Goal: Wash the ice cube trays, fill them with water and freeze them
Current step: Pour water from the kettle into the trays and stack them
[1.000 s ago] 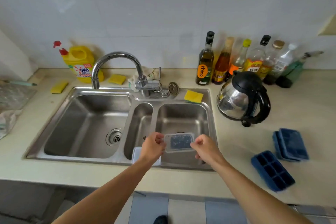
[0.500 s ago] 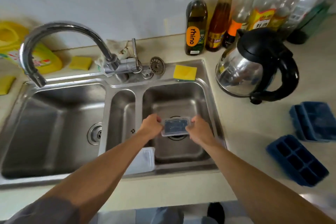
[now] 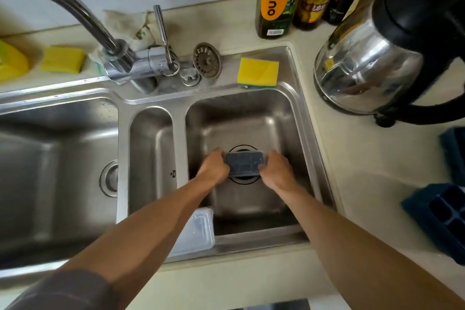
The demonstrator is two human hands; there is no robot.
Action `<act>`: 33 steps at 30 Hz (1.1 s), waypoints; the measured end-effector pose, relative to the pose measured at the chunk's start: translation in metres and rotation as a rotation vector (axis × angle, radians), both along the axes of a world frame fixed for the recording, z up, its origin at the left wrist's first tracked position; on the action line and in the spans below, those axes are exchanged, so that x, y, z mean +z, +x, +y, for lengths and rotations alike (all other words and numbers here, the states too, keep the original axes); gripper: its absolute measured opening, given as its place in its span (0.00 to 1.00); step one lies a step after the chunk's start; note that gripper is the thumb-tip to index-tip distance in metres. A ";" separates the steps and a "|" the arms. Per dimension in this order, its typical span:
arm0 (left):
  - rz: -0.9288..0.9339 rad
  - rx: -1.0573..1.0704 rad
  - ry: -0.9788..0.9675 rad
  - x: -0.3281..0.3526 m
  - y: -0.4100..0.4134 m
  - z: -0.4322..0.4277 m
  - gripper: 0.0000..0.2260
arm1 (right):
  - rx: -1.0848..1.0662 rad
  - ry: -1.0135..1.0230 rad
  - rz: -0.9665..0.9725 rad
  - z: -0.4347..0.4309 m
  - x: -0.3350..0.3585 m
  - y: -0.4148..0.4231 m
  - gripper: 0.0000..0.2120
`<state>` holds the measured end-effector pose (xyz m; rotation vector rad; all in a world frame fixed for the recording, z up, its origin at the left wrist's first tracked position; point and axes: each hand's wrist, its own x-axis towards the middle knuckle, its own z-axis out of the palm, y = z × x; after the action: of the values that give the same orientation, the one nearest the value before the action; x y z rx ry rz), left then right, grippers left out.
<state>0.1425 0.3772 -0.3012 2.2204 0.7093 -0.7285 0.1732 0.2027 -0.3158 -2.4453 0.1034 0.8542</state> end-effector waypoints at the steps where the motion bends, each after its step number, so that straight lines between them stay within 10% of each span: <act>1: -0.005 0.017 -0.002 -0.002 0.001 0.000 0.08 | -0.003 -0.004 -0.002 0.000 0.000 0.001 0.10; 25: 0.154 0.078 0.012 -0.015 0.010 -0.002 0.07 | -0.151 0.066 0.155 -0.001 -0.019 0.004 0.10; 33: -0.074 0.251 0.038 0.016 0.009 -0.005 0.32 | -0.089 0.178 0.138 -0.009 0.030 -0.008 0.07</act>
<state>0.1512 0.3726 -0.2847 2.1292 0.9506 -0.5087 0.1649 0.1932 -0.2863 -2.1999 0.1780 0.9494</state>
